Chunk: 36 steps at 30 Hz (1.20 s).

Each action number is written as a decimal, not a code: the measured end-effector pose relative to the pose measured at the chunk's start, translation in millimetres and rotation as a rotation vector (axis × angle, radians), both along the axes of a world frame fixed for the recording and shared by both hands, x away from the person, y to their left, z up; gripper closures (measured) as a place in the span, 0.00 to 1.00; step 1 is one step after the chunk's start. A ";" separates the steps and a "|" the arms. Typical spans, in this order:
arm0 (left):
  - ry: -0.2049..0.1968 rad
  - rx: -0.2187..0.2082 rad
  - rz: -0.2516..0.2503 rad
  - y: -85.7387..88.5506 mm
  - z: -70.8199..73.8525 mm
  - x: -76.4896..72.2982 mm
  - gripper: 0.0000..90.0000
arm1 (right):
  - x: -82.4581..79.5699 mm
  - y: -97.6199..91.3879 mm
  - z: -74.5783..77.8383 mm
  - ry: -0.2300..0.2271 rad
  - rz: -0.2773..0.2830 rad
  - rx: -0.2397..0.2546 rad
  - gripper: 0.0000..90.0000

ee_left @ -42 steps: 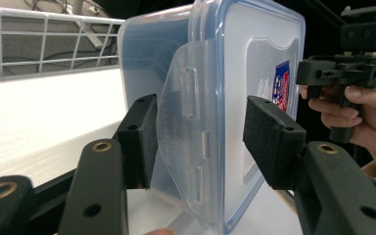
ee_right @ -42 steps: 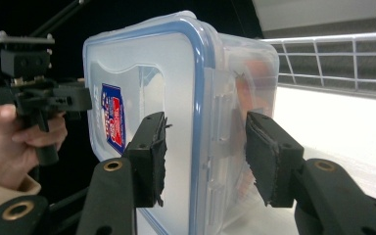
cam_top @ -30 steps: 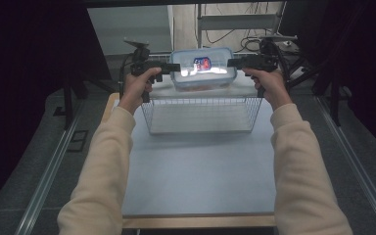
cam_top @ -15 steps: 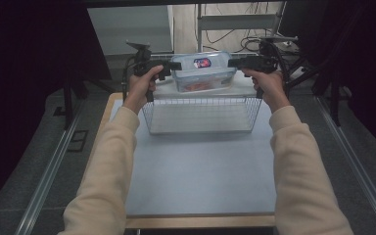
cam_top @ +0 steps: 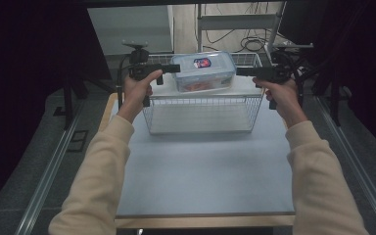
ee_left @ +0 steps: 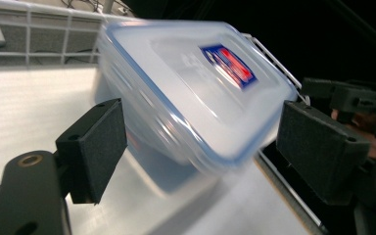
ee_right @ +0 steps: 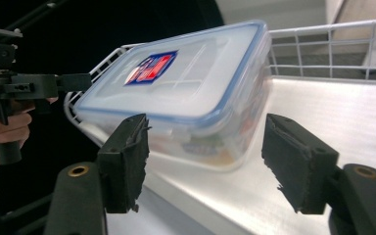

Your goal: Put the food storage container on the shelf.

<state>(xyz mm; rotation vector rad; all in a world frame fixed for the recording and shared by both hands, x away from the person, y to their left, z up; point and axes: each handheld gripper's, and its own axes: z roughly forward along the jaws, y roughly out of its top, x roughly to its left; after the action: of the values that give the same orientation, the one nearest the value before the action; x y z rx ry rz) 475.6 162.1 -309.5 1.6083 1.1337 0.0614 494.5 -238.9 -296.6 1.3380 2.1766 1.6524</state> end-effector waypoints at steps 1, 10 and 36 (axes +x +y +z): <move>0.000 0.000 0.000 0.0 0.0 0.0 0.20 | 0.0 0.0 0.0 0.000 0.000 0.000 0.37; -0.080 0.118 -0.040 -7.1 -16.3 -50.5 0.20 | -37.4 -11.4 -27.9 -0.081 0.091 -0.008 0.29; -0.089 0.146 -0.171 0.2 -140.9 -178.8 0.21 | -157.8 -31.4 -172.3 -0.048 0.181 -0.239 0.25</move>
<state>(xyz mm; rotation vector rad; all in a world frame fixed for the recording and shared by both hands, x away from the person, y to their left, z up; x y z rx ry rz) 296.7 162.3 -450.4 1.8088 0.9375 0.1041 336.8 -270.2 -468.9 1.0565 2.4355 1.4032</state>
